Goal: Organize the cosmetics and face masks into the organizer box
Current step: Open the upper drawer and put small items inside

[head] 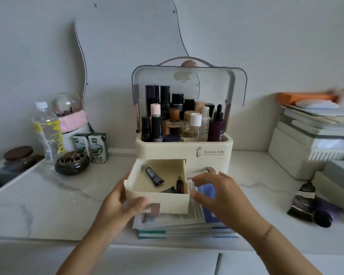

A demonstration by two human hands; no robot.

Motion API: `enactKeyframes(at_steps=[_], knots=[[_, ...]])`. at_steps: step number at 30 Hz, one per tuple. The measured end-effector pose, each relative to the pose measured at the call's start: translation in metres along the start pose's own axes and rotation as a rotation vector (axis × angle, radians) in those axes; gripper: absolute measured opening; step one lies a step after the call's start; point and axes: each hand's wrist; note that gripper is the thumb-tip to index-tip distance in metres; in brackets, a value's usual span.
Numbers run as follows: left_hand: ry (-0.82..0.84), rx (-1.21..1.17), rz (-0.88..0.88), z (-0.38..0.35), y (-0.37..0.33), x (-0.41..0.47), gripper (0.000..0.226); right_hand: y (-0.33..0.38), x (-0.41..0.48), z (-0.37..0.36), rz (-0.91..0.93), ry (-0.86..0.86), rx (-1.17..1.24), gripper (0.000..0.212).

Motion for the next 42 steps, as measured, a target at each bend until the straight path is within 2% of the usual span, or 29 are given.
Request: enactKeyframes(at_steps=[2,4,5,7,9,13,14,16,18,23,26,35,42], knots=[[-0.093,0.071,-0.002,0.001,-0.005,0.005,0.058,0.004,0.008,-0.011,-0.029,0.043,0.048,0.038],[-0.143,0.110,0.002,-0.003,-0.009,0.011,0.057,0.005,0.012,-0.017,-0.088,0.055,0.113,0.029],[-0.150,0.131,0.003,-0.006,-0.011,0.014,0.060,0.005,0.013,-0.019,-0.122,0.055,0.146,0.031],[-0.182,0.183,0.001,-0.013,-0.011,0.017,0.067,0.004,0.013,-0.022,-0.146,0.053,0.180,0.049],[-0.261,0.254,-0.018,-0.022,-0.010,0.022,0.069,0.002,0.014,-0.023,-0.129,0.046,0.121,0.051],[-0.398,0.346,-0.045,-0.038,-0.008,0.036,0.071,-0.008,0.019,-0.024,-0.131,-0.124,-0.109,0.017],[-0.411,0.355,-0.039,-0.040,-0.008,0.039,0.074,-0.013,0.021,-0.022,-0.161,-0.188,-0.155,0.016],[-0.401,0.386,-0.039,-0.041,-0.009,0.043,0.075,-0.024,0.023,-0.018,-0.217,-0.305,-0.220,0.021],[-0.372,0.396,-0.035,-0.040,-0.008,0.044,0.067,-0.034,0.024,-0.016,-0.278,-0.343,-0.229,0.026],[-0.413,0.374,-0.030,-0.040,-0.009,0.042,0.050,-0.045,0.031,-0.024,-0.392,-0.190,-0.066,0.025],[-0.419,0.359,-0.029,-0.037,-0.009,0.040,0.045,-0.047,0.033,-0.023,-0.396,-0.192,0.034,0.018],[-0.320,0.324,-0.045,-0.022,-0.006,0.042,0.050,-0.051,0.035,-0.018,-0.394,-0.158,-0.009,0.019],[-0.423,0.410,-0.088,-0.034,0.000,0.056,0.034,-0.048,0.035,-0.018,-0.408,-0.153,0.017,0.018]])
Point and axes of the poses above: each hand's wrist, its own x-axis towards the middle knuckle, its own z-axis out of the back of the hand, y = z × x, and after that the axes turned 15 degrees about -y, right-handed
